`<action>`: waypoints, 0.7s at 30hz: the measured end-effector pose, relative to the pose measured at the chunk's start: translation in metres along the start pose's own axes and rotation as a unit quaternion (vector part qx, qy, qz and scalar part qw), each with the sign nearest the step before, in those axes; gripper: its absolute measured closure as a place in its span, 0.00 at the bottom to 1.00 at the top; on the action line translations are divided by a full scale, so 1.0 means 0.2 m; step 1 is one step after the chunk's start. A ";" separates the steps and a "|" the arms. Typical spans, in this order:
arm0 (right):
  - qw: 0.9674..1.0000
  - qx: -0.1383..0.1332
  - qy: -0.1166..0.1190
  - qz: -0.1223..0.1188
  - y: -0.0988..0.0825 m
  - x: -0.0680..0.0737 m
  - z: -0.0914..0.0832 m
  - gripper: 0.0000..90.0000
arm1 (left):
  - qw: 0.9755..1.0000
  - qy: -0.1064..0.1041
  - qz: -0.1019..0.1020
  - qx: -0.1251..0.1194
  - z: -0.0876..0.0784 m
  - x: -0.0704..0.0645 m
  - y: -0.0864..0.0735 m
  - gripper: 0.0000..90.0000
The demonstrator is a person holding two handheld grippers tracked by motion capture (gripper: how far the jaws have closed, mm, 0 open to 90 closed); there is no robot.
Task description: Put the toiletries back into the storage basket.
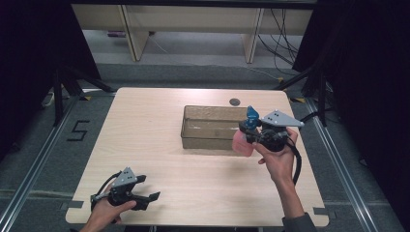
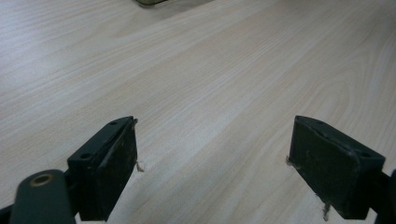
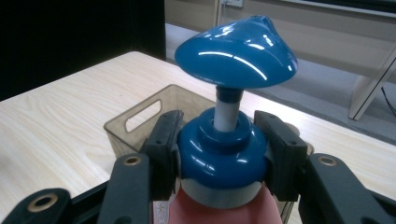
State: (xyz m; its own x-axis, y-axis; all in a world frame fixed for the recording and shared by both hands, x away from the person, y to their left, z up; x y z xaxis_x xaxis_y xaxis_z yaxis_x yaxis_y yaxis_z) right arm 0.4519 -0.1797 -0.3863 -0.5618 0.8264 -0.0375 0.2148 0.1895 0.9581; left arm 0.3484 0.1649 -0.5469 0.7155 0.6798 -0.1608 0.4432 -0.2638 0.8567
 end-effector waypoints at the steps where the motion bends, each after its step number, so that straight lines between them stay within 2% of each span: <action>1: 1.000 0.001 -0.003 -0.006 0.01 -0.01 0.00 0.59 | 1.000 0.001 0.000 0.001 0.00 0.00 0.00 0.16; 4: 1.000 0.001 -0.004 0.003 0.03 -0.02 0.02 0.59 | 1.000 0.002 -0.003 0.001 0.00 0.00 0.00 0.16; 5: 1.000 -0.001 -0.003 -0.007 0.04 -0.03 0.04 0.59 | 1.000 0.002 -0.004 0.003 0.00 0.00 0.00 0.16; 7: 1.000 -0.006 -0.008 -0.010 0.04 -0.04 0.05 0.59 | 1.000 -0.002 -0.002 -0.001 0.00 0.00 0.00 0.16; 10: 1.000 -0.005 -0.009 0.004 0.06 -0.05 0.07 0.59 | 1.000 -0.006 -0.005 0.000 0.01 0.00 0.00 0.16; 12: 1.000 -0.005 -0.011 -0.007 0.06 -0.07 0.09 0.59 | 1.000 -0.005 -0.004 0.001 0.00 0.00 0.00 0.16; 13: 1.000 0.003 -0.007 0.005 0.06 -0.07 0.10 0.59 | 1.000 -0.004 -0.005 0.004 0.00 0.00 0.00 0.16; 15: 1.000 0.000 -0.008 0.005 0.07 -0.08 0.12 0.59 | 1.000 -0.004 -0.006 0.003 0.00 0.00 0.00 0.16; 17: 1.000 0.007 -0.012 0.012 0.07 -0.09 0.13 0.59 | 1.000 -0.005 -0.007 0.004 0.00 0.00 0.00 0.16; 18: 1.000 0.003 -0.017 0.008 0.08 -0.11 0.14 0.59 | 1.000 -0.005 -0.007 0.004 0.00 0.00 0.00 0.16; 19: 1.000 0.010 -0.018 0.005 0.08 -0.12 0.14 0.59 | 1.000 -0.006 -0.007 0.004 0.00 0.00 0.00 0.16; 20: 1.000 0.001 -0.025 -0.001 0.09 -0.13 0.16 0.59 | 1.000 -0.005 -0.004 0.005 0.00 0.00 0.00 0.16; 21: 1.000 0.005 -0.025 0.004 0.09 -0.14 0.17 0.59 | 1.000 -0.005 -0.004 0.006 0.00 0.00 0.00 0.16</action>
State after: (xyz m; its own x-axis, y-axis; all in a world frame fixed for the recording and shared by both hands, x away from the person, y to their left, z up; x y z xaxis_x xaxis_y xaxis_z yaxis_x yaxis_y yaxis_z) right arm 0.4987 -0.1818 -0.3783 -0.5195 0.8533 -0.0442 0.2275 0.1880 0.9555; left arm 0.3485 0.1652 -0.5476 0.7174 0.6747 -0.1738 0.4557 -0.2658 0.8495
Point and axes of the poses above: each handheld gripper's, and its own axes: z roughly forward along the jaws, y roughly out of its top, x roughly to its left, the point moved 7 cm from there along z, roughly forward along the jaws, and after that the axes turned 5 degrees about -x, right-handed, at the moved point
